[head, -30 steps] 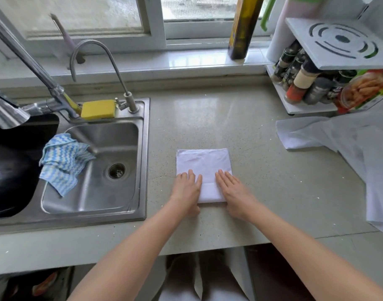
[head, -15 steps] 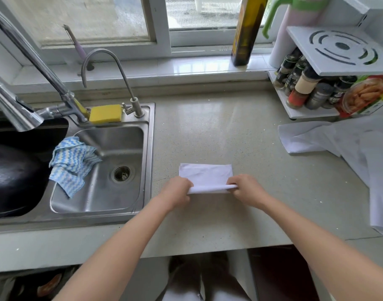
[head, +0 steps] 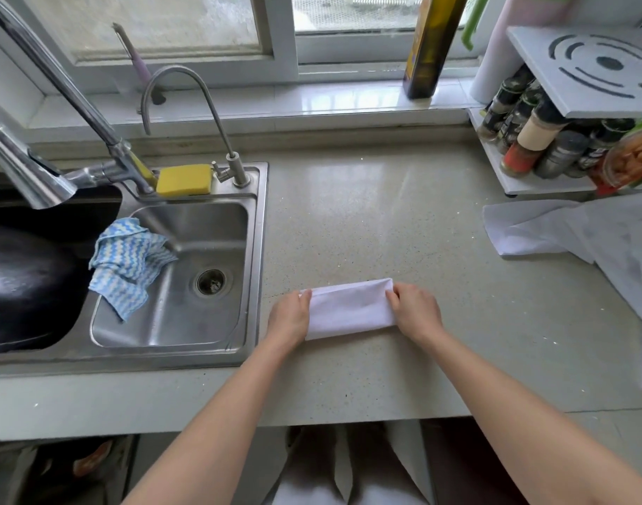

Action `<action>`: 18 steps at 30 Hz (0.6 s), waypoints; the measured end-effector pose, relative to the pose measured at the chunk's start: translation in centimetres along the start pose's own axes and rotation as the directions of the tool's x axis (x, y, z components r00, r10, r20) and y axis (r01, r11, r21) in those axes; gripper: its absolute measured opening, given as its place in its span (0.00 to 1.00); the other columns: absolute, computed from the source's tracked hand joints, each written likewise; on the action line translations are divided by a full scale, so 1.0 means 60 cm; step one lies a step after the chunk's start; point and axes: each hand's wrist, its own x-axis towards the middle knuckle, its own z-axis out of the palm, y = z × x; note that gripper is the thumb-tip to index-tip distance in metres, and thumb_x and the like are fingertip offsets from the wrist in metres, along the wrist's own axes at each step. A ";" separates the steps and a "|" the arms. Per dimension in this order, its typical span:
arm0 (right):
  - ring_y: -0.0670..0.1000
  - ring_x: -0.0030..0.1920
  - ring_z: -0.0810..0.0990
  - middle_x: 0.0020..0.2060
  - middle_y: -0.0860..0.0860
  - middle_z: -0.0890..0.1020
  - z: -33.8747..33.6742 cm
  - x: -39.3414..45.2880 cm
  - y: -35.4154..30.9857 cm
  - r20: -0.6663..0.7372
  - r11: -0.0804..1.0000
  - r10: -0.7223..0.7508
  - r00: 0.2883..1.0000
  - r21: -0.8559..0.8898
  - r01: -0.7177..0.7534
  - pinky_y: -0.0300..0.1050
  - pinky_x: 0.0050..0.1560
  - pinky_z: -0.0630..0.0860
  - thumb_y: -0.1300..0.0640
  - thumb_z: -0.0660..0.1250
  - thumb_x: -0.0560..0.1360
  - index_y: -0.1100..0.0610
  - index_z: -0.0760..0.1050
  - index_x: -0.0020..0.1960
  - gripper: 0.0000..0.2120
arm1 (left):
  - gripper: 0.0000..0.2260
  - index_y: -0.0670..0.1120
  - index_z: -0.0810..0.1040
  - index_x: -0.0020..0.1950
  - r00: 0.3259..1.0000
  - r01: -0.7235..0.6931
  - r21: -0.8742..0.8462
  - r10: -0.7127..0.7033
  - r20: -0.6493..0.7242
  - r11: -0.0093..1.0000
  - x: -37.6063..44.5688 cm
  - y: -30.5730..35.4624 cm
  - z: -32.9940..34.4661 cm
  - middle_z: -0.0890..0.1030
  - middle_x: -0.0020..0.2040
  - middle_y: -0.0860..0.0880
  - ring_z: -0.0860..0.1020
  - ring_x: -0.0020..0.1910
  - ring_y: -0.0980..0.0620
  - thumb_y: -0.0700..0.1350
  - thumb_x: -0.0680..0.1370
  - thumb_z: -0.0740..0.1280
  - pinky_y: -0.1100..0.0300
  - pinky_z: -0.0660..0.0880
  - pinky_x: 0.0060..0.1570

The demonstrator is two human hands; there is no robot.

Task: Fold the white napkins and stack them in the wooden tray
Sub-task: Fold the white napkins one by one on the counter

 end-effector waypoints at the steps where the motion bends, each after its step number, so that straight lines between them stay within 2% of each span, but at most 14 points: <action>1: 0.61 0.49 0.78 0.49 0.60 0.81 0.003 0.004 -0.001 -0.009 1.000 0.016 1.000 -0.017 -0.016 0.48 0.42 0.68 0.52 0.53 0.81 0.60 0.75 0.50 0.16 | 0.21 0.39 0.77 0.57 1.000 -0.006 0.031 0.006 -0.017 0.999 0.003 0.002 0.004 0.79 0.55 0.39 0.76 0.54 0.40 0.51 0.84 0.50 0.54 0.67 0.47; 5: 0.62 0.48 0.78 0.48 0.61 0.80 0.015 0.015 -0.002 -0.054 0.998 0.025 0.998 -0.053 -0.028 0.49 0.41 0.68 0.53 0.52 0.81 0.61 0.72 0.53 0.14 | 0.21 0.39 0.74 0.58 0.997 -0.020 0.077 0.026 -0.074 0.997 0.011 0.003 0.015 0.79 0.55 0.39 0.76 0.53 0.41 0.53 0.84 0.51 0.56 0.65 0.44; 8: 0.62 0.46 0.79 0.47 0.61 0.81 0.025 0.022 -0.005 -0.082 0.996 0.031 0.996 -0.078 -0.038 0.50 0.41 0.70 0.54 0.52 0.81 0.61 0.70 0.53 0.13 | 0.19 0.39 0.72 0.58 0.991 -0.040 0.118 0.054 -0.119 0.992 0.009 -0.002 0.021 0.79 0.53 0.39 0.77 0.52 0.39 0.54 0.83 0.53 0.54 0.68 0.43; 12: 0.63 0.47 0.80 0.47 0.61 0.81 0.037 0.026 -0.006 -0.111 0.993 0.038 0.993 -0.110 -0.050 0.49 0.39 0.67 0.54 0.50 0.82 0.61 0.68 0.54 0.13 | 0.15 0.39 0.70 0.56 0.987 0.018 0.183 0.012 -0.158 0.983 0.019 -0.001 0.029 0.79 0.52 0.37 0.77 0.50 0.37 0.50 0.84 0.52 0.50 0.68 0.42; 18: 0.60 0.46 0.82 0.46 0.58 0.82 0.038 0.027 -0.016 -0.102 0.959 0.049 0.994 -0.273 -0.076 0.45 0.37 0.66 0.63 0.50 0.81 0.60 0.67 0.60 0.11 | 0.11 0.40 0.65 0.58 0.989 0.053 0.301 -0.009 -0.147 0.952 0.029 0.008 0.046 0.80 0.50 0.37 0.78 0.49 0.38 0.46 0.84 0.51 0.53 0.65 0.39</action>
